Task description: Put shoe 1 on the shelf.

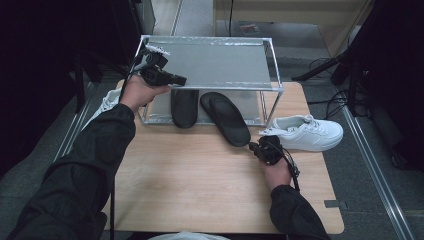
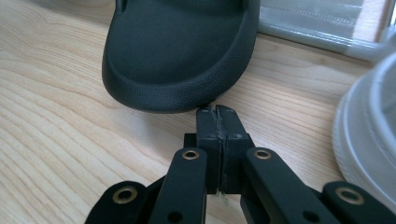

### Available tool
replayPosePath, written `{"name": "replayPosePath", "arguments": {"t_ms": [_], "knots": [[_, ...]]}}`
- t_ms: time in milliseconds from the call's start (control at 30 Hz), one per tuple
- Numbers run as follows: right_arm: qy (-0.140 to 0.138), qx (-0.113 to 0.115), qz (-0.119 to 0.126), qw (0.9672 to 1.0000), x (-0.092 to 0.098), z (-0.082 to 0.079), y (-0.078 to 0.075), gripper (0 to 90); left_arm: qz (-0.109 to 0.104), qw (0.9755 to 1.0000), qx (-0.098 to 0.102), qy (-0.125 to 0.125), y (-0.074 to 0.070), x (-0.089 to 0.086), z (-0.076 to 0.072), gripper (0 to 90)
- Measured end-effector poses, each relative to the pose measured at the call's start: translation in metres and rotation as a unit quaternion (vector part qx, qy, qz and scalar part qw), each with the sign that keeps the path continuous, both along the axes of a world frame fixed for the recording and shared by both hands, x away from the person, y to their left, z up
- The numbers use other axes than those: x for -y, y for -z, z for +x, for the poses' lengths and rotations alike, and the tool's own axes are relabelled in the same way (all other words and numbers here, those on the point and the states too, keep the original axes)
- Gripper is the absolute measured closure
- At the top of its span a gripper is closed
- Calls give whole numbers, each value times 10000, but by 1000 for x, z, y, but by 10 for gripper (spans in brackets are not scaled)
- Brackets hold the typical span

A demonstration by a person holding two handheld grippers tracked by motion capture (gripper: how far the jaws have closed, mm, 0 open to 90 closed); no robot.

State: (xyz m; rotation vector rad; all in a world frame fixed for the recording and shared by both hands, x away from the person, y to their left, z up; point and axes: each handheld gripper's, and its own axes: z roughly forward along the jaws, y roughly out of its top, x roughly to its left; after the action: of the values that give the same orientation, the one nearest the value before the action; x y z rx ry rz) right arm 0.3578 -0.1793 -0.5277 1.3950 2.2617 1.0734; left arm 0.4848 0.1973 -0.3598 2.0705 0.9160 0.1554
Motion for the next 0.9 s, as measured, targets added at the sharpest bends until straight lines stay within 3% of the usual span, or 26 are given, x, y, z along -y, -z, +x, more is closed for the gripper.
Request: {"name": "replayPosePath", "arguments": {"t_ms": [100,233,900], "knots": [[-27,43,26,10000,-6,3,-3,900,21,10000,12,1,0,0,0,890],[-135,-78,140,9998,-14,9,-1,900,-13,10000,-5,4,0,0,0,890],[-417,-296,219,9985,-59,19,0,900,-49,10000,-39,-10,1,-1,1,890]]}}
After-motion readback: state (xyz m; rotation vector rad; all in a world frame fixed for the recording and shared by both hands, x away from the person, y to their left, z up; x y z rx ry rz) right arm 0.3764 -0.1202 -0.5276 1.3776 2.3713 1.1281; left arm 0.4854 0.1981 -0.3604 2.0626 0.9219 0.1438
